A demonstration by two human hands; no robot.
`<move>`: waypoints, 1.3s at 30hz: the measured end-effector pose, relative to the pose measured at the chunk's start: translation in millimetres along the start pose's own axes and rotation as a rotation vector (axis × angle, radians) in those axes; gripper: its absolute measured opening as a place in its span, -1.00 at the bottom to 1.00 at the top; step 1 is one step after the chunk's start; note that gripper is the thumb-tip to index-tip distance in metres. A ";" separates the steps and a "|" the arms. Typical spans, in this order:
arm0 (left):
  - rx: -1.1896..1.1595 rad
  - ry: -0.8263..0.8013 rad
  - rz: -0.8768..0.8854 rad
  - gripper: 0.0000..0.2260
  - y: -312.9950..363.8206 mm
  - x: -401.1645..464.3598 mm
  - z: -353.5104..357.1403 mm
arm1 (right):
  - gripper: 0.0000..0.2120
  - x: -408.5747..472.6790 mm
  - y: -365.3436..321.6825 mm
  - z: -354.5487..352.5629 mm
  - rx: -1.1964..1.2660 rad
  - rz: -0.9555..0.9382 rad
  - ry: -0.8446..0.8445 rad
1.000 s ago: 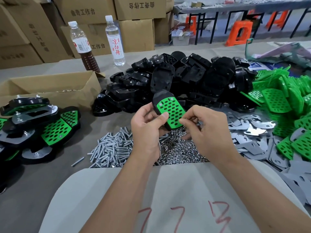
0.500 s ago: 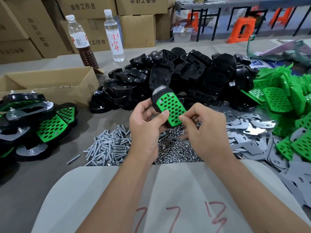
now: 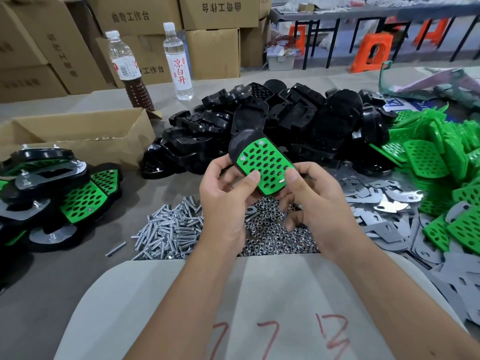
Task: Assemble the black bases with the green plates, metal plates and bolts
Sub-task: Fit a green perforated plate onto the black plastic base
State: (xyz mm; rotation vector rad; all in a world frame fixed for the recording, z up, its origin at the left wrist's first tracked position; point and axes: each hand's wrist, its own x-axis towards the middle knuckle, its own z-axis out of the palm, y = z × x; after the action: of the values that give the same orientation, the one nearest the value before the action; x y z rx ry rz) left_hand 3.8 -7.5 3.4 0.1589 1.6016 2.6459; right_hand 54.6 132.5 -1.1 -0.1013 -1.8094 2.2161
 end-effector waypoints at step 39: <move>-0.039 -0.008 -0.207 -0.73 8.0 11.1 1.2 | -0.45 2.5 -0.5 -16.5 -0.722 -0.588 -0.089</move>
State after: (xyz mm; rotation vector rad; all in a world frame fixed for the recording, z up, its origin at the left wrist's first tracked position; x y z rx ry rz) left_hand -7.0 -9.2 11.7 0.0014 1.4741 2.5141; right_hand 56.0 148.9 -3.9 0.3458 -2.2309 1.1360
